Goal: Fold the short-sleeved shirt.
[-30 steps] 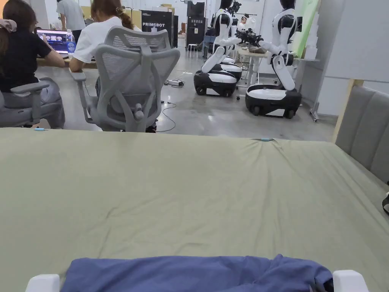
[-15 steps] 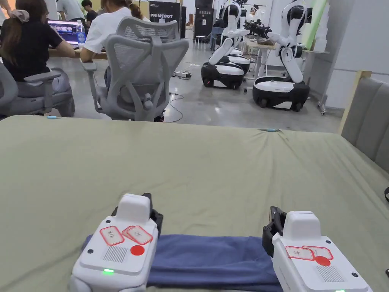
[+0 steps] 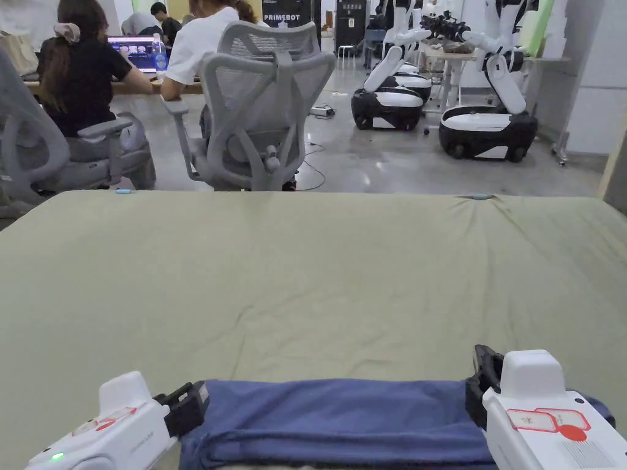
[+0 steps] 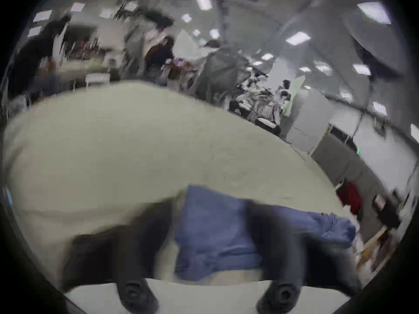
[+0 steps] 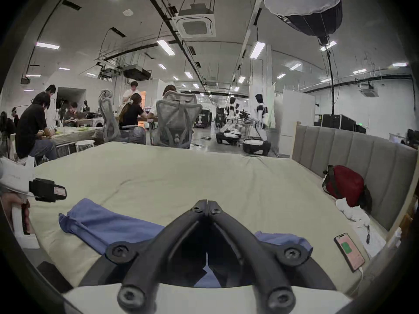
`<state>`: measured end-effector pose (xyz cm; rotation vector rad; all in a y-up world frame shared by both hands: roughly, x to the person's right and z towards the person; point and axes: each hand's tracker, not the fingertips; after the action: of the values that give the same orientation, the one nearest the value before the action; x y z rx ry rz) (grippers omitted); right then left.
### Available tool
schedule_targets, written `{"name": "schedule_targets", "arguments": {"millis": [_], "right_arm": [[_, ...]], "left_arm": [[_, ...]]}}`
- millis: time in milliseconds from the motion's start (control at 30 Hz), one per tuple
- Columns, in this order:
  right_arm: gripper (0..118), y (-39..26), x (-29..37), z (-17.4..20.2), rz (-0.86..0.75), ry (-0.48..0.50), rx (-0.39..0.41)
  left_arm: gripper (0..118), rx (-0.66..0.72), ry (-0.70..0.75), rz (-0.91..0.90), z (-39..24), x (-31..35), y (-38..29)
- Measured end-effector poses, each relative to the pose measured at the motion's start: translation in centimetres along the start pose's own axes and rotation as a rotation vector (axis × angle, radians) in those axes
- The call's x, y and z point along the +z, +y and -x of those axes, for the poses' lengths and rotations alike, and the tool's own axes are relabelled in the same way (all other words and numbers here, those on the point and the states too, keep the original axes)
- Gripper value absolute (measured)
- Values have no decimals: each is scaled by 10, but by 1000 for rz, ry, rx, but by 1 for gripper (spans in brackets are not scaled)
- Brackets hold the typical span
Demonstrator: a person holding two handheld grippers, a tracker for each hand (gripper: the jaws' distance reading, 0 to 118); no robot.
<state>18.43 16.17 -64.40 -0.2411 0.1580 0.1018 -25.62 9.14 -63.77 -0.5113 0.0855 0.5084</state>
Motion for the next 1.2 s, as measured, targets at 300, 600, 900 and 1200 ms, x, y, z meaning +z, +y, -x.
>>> {"name": "schedule_targets", "arguments": {"millis": [300,600,900,1200], "right_arm": [[0,-4,-12,11,35,2,2],[0,-6,-14,3,62,-20,16],[0,-11,-25,5,88,4,22],[0,-12,-21,1,94,58,29]], "left_arm": [[118,576,-316,70,63,-48,-23],[9,779,-281,172,36,-99,-29],[7,245,85,-95,38,-40,57],[7,-464,66,-83,-129,-29,8]]}}
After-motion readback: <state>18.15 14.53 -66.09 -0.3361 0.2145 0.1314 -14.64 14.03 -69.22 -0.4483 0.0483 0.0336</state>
